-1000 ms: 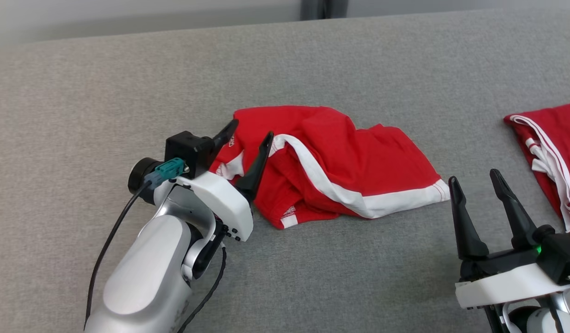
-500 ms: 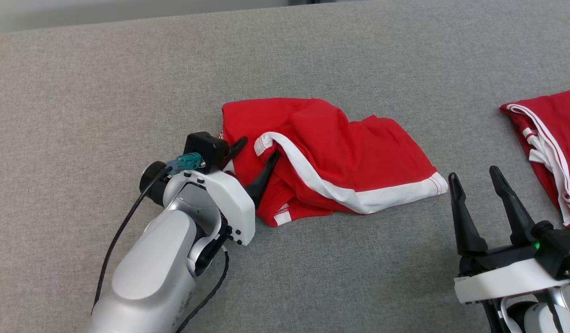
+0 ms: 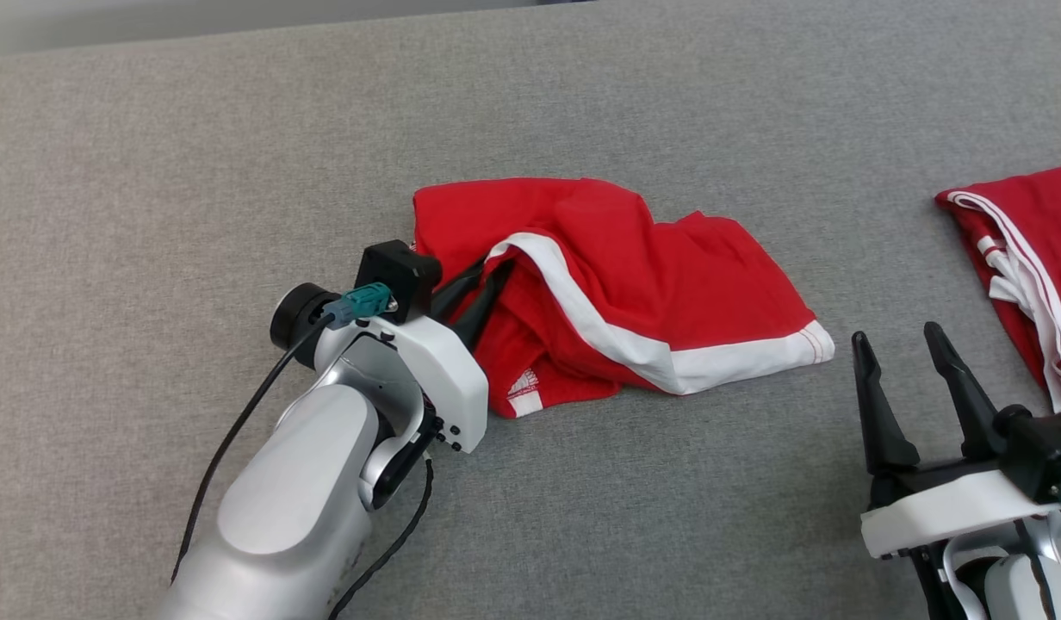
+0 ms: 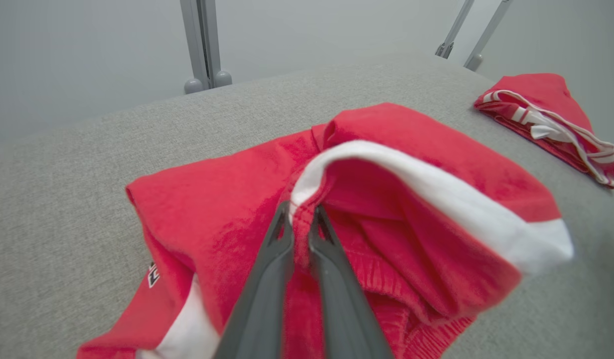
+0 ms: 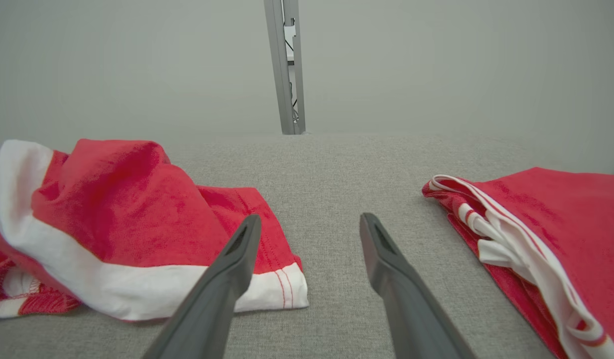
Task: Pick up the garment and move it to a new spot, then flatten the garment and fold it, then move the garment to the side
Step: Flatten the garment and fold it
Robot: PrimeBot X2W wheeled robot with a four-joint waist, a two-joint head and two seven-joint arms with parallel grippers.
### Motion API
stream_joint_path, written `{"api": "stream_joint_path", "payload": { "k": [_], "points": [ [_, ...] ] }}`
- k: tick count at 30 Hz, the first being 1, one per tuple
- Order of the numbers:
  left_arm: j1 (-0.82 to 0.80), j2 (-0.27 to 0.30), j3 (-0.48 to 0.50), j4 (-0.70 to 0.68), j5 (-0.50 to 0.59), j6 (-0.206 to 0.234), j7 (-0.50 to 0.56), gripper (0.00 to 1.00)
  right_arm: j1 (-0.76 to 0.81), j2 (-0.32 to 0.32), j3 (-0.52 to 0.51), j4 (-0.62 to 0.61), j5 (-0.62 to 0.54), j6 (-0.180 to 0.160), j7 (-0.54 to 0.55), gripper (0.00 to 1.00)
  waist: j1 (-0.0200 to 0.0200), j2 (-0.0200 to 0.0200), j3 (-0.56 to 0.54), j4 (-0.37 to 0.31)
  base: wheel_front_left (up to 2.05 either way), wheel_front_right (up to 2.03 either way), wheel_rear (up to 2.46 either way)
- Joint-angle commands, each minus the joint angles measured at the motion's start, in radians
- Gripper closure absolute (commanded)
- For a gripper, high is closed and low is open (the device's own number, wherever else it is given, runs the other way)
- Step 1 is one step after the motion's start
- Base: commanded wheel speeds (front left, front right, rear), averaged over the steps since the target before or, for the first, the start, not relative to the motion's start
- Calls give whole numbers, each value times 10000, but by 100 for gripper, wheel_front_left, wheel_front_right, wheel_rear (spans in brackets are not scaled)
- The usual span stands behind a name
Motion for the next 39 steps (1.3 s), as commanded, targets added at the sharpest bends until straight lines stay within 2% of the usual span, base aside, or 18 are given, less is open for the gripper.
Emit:
{"api": "stream_joint_path", "payload": {
  "k": [1,12,13,14,15,18,21,30,34,39],
  "points": [
    [-149,62,-82,-144,108,71,-25,100,-291,-228,-27,530,49,-1,-78,0,0,-1,58,113,0,0,0],
    [255,70,-445,-1148,474,347,-428,100,-1618,-654,950,3709,564,-1,-313,0,0,-1,329,595,0,0,0],
    [293,95,-467,-1266,520,404,-499,100,-1684,-674,1069,4001,643,1,-264,21,0,-1,337,634,0,0,0],
    [323,117,-474,-1367,548,420,-555,100,-1738,-675,1169,4237,687,1,-297,63,0,-1,341,661,0,0,0],
    [360,155,-479,-1490,584,478,-594,100,-1755,-661,1225,4435,781,-1,-321,100,0,-1,338,685,0,0,0],
    [579,313,-447,-1895,707,695,-823,100,-1867,-734,1253,4656,1013,-2,-562,100,0,-1,311,715,0,0,0],
    [830,510,-330,-2341,904,1054,-1089,100,-2012,-811,1100,4320,1151,-10,-839,100,0,-1,224,670,0,0,0],
    [1276,910,351,-3553,1226,2198,-1755,100,-2382,-781,606,1760,1055,-1,-1017,100,0,-1,-346,552,0,0,0],
    [1003,1156,595,-4050,1448,2519,-1872,100,-2826,-698,209,615,1092,1,-728,100,0,-1,-669,569,0,0,0],
    [582,1529,867,-4677,1727,2685,-1866,100,-3542,-591,-190,-537,1123,1,-201,100,0,-1,-1092,583,0,0,0]
  ]
}}
